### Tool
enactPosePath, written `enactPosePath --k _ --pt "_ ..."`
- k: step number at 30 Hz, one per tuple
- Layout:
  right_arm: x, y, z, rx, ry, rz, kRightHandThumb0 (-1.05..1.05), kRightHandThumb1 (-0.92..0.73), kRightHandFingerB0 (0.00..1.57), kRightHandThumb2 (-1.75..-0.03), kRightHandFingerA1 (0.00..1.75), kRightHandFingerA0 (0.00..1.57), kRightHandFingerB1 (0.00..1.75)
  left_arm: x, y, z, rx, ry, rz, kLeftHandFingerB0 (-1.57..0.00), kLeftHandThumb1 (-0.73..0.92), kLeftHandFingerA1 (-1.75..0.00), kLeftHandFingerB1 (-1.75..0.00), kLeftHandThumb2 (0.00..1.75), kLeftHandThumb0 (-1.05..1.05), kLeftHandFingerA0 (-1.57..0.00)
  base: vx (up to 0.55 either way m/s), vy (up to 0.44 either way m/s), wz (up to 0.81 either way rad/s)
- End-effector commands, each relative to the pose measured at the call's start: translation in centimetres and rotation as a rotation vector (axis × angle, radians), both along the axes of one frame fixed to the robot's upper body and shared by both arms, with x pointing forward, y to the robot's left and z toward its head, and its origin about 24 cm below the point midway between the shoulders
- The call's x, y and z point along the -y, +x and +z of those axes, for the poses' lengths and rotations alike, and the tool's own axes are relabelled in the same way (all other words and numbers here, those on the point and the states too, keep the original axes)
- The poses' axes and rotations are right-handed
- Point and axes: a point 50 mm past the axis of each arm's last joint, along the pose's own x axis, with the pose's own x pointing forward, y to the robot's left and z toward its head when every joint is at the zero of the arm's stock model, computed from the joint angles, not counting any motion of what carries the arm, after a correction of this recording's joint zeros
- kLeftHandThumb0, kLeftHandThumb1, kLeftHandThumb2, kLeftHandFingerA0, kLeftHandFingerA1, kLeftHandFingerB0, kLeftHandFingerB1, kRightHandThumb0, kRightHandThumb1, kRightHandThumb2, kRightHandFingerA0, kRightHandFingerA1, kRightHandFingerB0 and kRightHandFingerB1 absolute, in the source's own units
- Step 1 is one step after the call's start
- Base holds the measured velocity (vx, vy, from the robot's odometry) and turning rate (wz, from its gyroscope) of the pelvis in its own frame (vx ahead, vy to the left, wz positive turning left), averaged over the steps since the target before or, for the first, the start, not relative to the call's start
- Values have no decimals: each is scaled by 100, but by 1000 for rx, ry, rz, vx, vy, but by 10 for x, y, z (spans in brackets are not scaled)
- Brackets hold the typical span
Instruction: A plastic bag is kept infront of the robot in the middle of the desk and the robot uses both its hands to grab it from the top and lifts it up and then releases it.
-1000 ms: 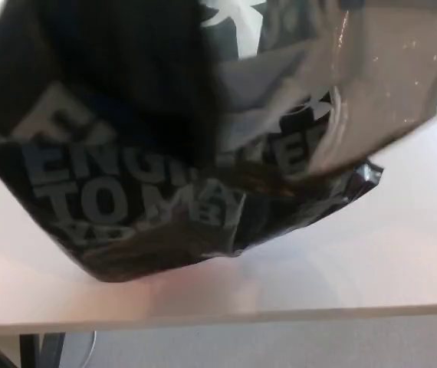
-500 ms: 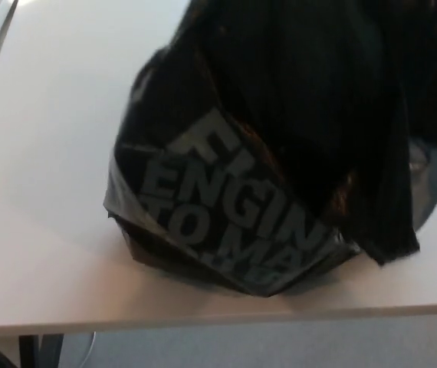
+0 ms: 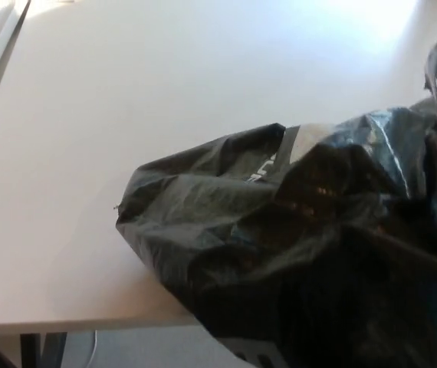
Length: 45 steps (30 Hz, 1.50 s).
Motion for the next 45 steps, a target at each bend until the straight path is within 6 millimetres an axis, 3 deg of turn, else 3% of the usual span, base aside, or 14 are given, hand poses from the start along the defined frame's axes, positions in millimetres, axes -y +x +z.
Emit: enactPosePath --k 1,2,5,6,7,19,20,27,28,37,40,42,43,45 --pt "21 -29 -7 -160 22 33 -67 -50 41 -90 74 85 54 11 -33 -25 -135 62 18 -27 88 -36 -30 67 -68 -33 0 0 0" --pt "26 -28 -6 -168 6 17 -68 -62 45 -59 64 87 39 11 -34 -27 -144 68 17 -29 88 -36 -30 67 -67 -34 0 0 0" --pt "39 -26 0 -175 -47 -30 -81 -54 30 -87 58 61 44 11 -34 -30 -162 74 14 -30 89 -36 -30 68 -68 -35 0 0 0" --pt "49 -21 4 -150 -120 -81 -39 -24 0 -91 47 1 48 12 -34 -31 -169 74 14 -28 90 -36 -29 68 -68 -33 0 0 0" --pt "68 -14 14 -102 -249 -185 -90 -56 12 -96 32 1 16 13 -35 -33 -175 72 10 -27 89 -36 -29 67 -68 -33 0 0 0" --pt "143 -13 35 73 -324 -528 -95 -61 0 -59 0 0 0 14 -34 -36 -192 91 2 -21 90 -35 -29 67 -68 -29 0 0 0" --pt "147 -17 34 68 -326 -533 -98 -61 0 -60 0 0 0 14 -34 -36 -196 90 0 -17 72 -47 -42 99 -71 -22 0 0 0" --pt "165 -39 22 25 -321 -552 -93 -50 0 -92 2 0 0 15 -33 -40 -216 93 -14 -16 73 -45 -41 98 -71 -20 0 0 0" --pt "168 -48 13 12 -300 -555 -98 -55 0 -97 0 0 0 15 -32 -40 -217 85 -32 -24 89 -34 -28 67 -68 -30 0 0 0" --pt "139 -79 -72 -154 151 -517 -92 -62 0 -92 13 1 0 14 -36 -67 -402 -20 -65 -17 72 -51 -42 101 -73 -27 0 0 0" --pt "109 -75 -122 -372 509 -488 -67 -67 1 -70 38 14 6 15 -44 -89 -526 -93 -77 -30 90 -41 -30 67 -71 -36 0 0 0" --pt "92 -79 -138 -447 642 -446 -34 -58 0 -109 48 2 50 17 -43 -97 -575 -94 -98 -31 86 -43 -31 68 -72 -38 0 0 0" --pt "75 -81 -147 -534 761 -370 -40 -45 32 -85 60 48 52 19 -46 -106 -649 -126 -104 -41 82 -46 -35 66 -73 -47 0 0 0" --pt "38 -89 -166 -781 831 -208 -52 -78 33 -63 43 42 37 26 -55 -133 -792 -200 -132 -31 90 -42 -32 67 -73 -37 0 0 0"
